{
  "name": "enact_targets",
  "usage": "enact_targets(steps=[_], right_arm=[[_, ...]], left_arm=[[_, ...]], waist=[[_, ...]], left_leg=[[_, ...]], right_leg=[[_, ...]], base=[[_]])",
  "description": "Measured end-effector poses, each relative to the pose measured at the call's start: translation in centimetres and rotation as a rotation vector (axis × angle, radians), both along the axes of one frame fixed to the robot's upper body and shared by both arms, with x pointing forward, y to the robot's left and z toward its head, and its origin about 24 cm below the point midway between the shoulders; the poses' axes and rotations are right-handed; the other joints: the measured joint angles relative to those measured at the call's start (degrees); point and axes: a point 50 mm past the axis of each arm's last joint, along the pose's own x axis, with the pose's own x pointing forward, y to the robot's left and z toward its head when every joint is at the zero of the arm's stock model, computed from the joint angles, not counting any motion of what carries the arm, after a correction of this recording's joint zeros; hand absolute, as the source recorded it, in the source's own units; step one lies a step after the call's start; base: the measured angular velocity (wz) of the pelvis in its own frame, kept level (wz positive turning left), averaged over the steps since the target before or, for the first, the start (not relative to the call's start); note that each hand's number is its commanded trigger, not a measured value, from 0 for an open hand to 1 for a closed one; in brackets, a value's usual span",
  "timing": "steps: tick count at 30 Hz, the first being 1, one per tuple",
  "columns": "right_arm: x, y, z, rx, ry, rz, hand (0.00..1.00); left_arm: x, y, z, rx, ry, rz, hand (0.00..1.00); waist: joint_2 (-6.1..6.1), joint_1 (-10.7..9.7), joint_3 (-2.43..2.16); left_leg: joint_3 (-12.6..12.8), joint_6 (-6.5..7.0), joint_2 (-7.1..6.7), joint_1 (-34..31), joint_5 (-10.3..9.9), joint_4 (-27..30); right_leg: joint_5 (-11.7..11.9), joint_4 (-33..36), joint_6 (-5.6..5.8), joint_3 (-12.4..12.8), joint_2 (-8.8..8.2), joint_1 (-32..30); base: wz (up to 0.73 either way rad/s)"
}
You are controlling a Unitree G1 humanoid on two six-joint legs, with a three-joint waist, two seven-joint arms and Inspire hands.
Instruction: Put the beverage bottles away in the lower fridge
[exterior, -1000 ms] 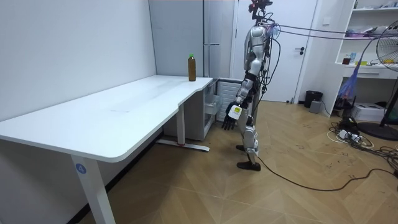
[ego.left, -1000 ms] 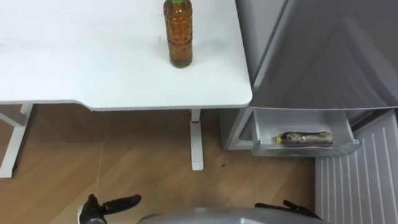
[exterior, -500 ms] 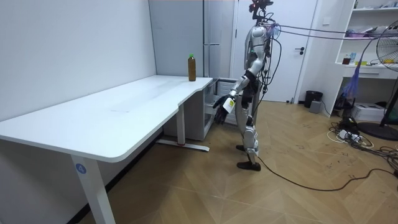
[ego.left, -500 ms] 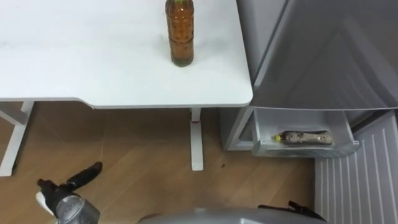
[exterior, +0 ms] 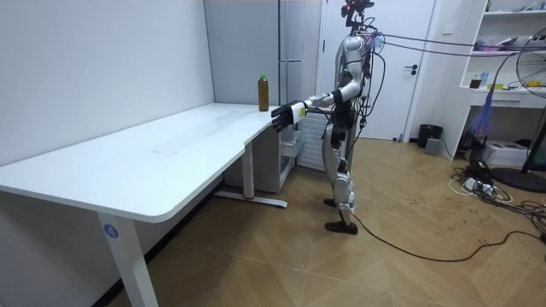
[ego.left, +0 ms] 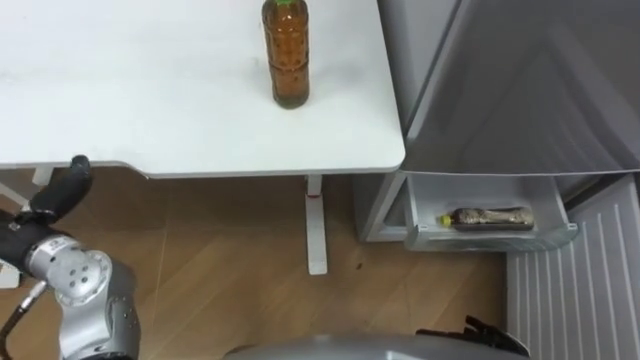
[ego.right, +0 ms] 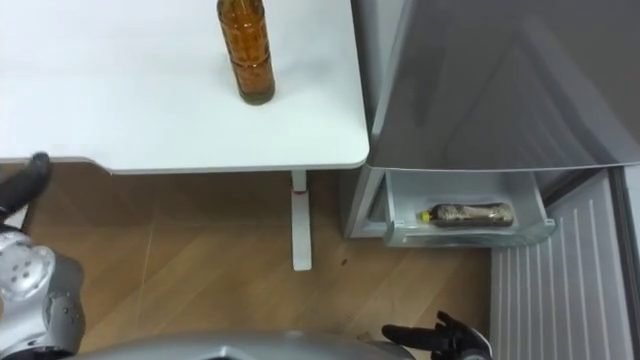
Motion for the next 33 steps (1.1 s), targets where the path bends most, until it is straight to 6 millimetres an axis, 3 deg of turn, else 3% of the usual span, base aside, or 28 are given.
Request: enact_targets(steps=[10, 14, 18, 26, 33], right_arm=[[0.1, 0.0, 0.0, 0.019, -0.014, 0.003, 0.0], [0.5, 0.1, 0.0, 0.031, -0.02, 0.001, 0.0], [0.8, 0.2, 0.0, 0.038, -0.027, -0.003, 0.0], [1.1, 0.4, 0.0, 0.04, -0.022, 0.003, 0.0], [1.3, 0.3, 0.0, 0.047, -0.023, 0.003, 0.0]], left_arm=[[1.3, -1.2, 1.7, 0.066, -0.058, -0.152, 0.0], [2.7, -2.6, 3.0, 0.098, -0.108, -0.297, 0.0], [3.5, -4.0, 2.8, 0.088, -0.102, -0.422, 0.0], [4.3, -5.0, 2.7, 0.074, -0.086, -0.516, 0.0], [4.8, -5.8, 2.4, 0.054, -0.053, -0.612, 0.0]], waist=[[0.15, -0.46, 0.14], [0.24, -2.04, 0.54], [-0.01, -3.34, 0.72], [-0.28, -4.08, 0.67], [0.25, -4.78, 0.82]], left_leg=[[-0.26, 0.01, -0.06, -0.03, 0.01, 0.54], [-0.96, 0.02, -0.1, -0.24, 0.0, 0.34], [-0.91, 0.02, -0.11, -0.24, 0.0, 0.45], [-0.65, 0.03, -0.16, -0.14, 0.01, 0.54], [0.58, 0.03, -0.17, -0.27, 0.0, 0.56]], right_leg=[[0.0, 0.0, 0.0, 0.13, -0.07, 0.15], [0.0, 0.02, 0.0, 0.13, -0.05, 0.24], [-0.02, -0.09, -0.01, 1.11, 0.1, 0.34], [-0.02, -0.34, -0.01, 1.76, 0.16, 0.26], [-0.02, -0.28, -0.01, 2.77, 0.24, -0.38]], base=[[0.0], [0.09], [0.01], [-0.02], [-0.08]])
